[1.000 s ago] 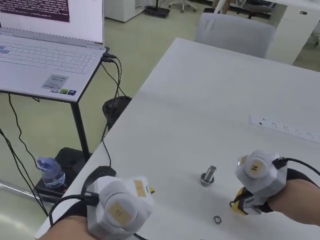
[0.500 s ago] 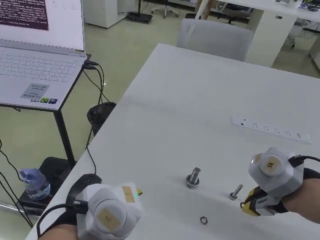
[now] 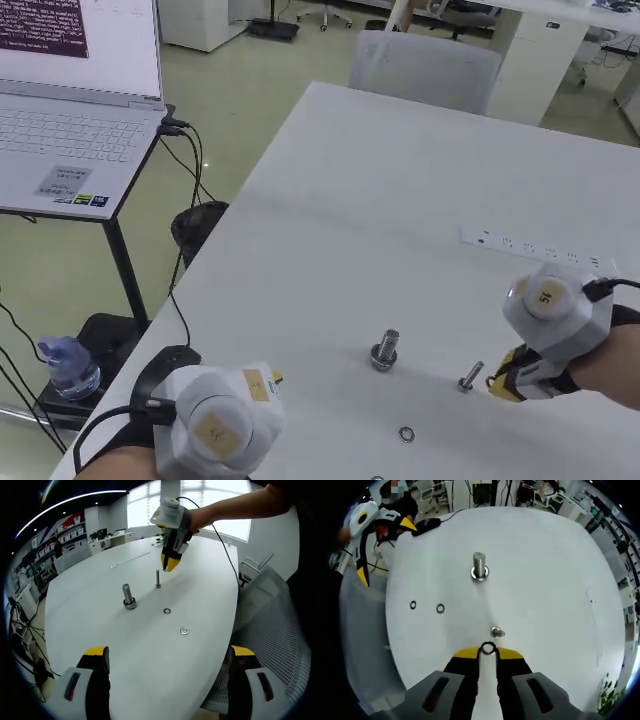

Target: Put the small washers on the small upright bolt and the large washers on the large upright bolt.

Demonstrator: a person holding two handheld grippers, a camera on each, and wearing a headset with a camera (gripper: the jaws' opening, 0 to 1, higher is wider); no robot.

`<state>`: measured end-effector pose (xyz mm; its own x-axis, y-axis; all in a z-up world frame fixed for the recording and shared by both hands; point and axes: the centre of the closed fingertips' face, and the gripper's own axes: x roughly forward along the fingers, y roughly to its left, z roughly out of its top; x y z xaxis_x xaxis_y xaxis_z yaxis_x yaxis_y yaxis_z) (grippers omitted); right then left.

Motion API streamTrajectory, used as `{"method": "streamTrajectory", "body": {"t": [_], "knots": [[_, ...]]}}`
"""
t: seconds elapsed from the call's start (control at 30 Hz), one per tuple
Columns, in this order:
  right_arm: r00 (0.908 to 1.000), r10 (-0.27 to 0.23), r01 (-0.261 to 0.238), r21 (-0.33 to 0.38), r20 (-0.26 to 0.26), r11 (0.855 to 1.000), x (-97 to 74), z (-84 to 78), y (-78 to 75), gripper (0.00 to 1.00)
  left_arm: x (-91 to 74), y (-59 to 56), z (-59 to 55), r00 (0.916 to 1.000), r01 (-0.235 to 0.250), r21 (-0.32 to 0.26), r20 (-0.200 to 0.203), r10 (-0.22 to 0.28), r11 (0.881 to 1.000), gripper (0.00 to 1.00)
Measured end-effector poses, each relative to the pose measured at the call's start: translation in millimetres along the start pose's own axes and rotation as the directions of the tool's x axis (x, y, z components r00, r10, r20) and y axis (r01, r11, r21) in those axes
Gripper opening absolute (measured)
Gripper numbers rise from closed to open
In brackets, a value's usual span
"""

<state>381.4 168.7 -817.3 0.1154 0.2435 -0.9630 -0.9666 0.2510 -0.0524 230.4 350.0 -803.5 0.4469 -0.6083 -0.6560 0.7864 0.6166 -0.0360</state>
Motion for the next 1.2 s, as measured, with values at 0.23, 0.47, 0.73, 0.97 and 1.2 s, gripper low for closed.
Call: {"method": "streamTrajectory", "body": {"t": [0.23, 0.47, 0.73, 0.97, 1.2], "knots": [[0.9998, -0.017, 0.017, -0.005, 0.010, 1.000, -2.1, 9.6, -10.8, 0.13, 1.0, -1.5, 0.9, 1.0000, 0.006, -0.009, 0.008, -0.005, 1.000, 0.99], [0.9998, -0.018, 0.019, -0.012, 0.008, 1.000, 0.2, 14.8, -13.5, 0.13, 0.2, 0.8, -1.2, 1.0000, 0.003, -0.006, -0.002, -0.003, 1.000, 0.99], [0.9999, -0.007, 0.007, -0.017, -0.010, 1.000, 6.0, 14.1, -12.7, 0.13, 1.0, -0.3, -1.2, 1.0000, 0.007, -0.001, -0.004, -0.007, 1.000, 0.99], [0.9998, -0.004, 0.003, -0.020, -0.020, 1.000, 10.5, 13.0, -13.1, 0.13, 1.4, -1.9, -2.4, 0.9999, 0.014, -0.004, -0.010, -0.014, 1.000, 0.96], [0.9994, 0.000, -0.001, -0.029, -0.035, 1.000, 16.1, 11.4, -13.3, 0.13, 0.7, -1.5, -4.8, 0.9998, 0.014, -0.006, -0.017, -0.014, 1.000, 0.95]]}}
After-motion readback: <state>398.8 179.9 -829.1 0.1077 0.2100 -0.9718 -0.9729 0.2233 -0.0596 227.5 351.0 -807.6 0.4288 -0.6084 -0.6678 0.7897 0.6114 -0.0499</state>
